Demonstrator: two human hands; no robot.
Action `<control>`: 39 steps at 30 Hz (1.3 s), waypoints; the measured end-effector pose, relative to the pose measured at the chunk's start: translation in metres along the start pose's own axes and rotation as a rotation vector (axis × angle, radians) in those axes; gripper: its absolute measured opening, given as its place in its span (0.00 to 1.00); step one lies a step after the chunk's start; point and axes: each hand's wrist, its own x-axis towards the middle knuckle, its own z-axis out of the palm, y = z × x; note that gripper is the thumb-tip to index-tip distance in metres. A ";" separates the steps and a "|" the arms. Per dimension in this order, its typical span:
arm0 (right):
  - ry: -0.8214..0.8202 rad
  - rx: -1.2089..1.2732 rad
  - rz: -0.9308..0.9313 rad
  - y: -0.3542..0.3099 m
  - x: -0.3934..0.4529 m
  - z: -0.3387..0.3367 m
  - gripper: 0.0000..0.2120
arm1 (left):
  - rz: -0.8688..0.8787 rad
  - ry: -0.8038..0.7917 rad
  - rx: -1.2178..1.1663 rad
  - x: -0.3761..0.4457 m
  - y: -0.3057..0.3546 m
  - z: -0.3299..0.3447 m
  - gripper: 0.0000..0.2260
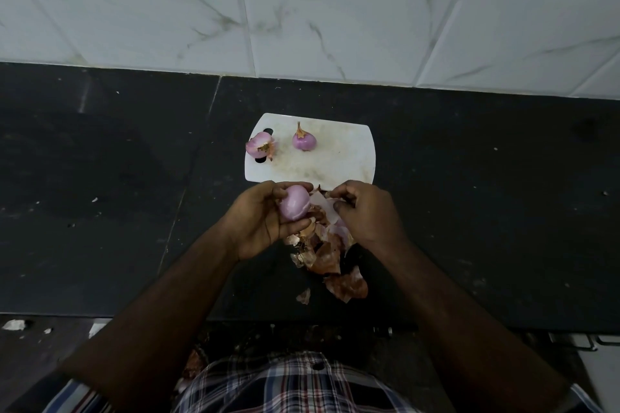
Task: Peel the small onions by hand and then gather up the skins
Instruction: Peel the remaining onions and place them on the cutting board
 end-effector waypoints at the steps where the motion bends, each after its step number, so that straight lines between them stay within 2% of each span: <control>1: -0.036 0.002 0.012 0.000 0.001 0.000 0.10 | -0.002 0.005 0.009 0.000 0.000 0.000 0.18; 4: -0.076 0.140 -0.018 -0.008 0.000 -0.003 0.15 | 0.001 0.007 0.069 0.001 -0.001 0.004 0.16; 7: -0.094 0.242 -0.180 -0.019 -0.004 -0.002 0.23 | 0.012 0.005 0.142 0.002 -0.001 0.009 0.16; 9: -0.072 0.213 -0.273 -0.019 -0.006 0.005 0.24 | 0.020 -0.002 0.181 0.004 -0.001 0.013 0.15; 13: 0.099 0.096 -0.339 -0.014 -0.005 0.012 0.15 | 0.008 0.038 0.180 0.010 0.002 0.014 0.18; 15: 0.083 0.096 -0.329 -0.013 -0.004 0.011 0.12 | -0.008 0.041 0.208 0.011 0.002 0.013 0.19; 21: -0.005 0.114 -0.366 -0.013 -0.001 0.007 0.15 | -0.033 0.069 0.214 0.013 0.002 0.015 0.16; 26: -0.072 0.079 -0.357 -0.014 0.003 0.006 0.13 | -0.028 0.089 0.216 0.012 0.004 0.016 0.15; 30: -0.043 0.095 -0.402 -0.013 0.004 0.011 0.11 | 0.008 0.127 0.188 0.012 0.009 0.020 0.15; 33: 0.005 0.196 -0.310 -0.008 0.004 0.011 0.08 | -0.029 0.124 0.204 0.009 0.016 0.020 0.15; 36: 0.012 0.371 -0.085 -0.007 0.001 0.008 0.12 | -0.053 0.089 0.242 0.003 0.019 0.015 0.14; 39: -0.049 0.521 0.107 -0.008 0.003 0.007 0.14 | -0.037 0.029 0.221 0.001 0.016 0.013 0.15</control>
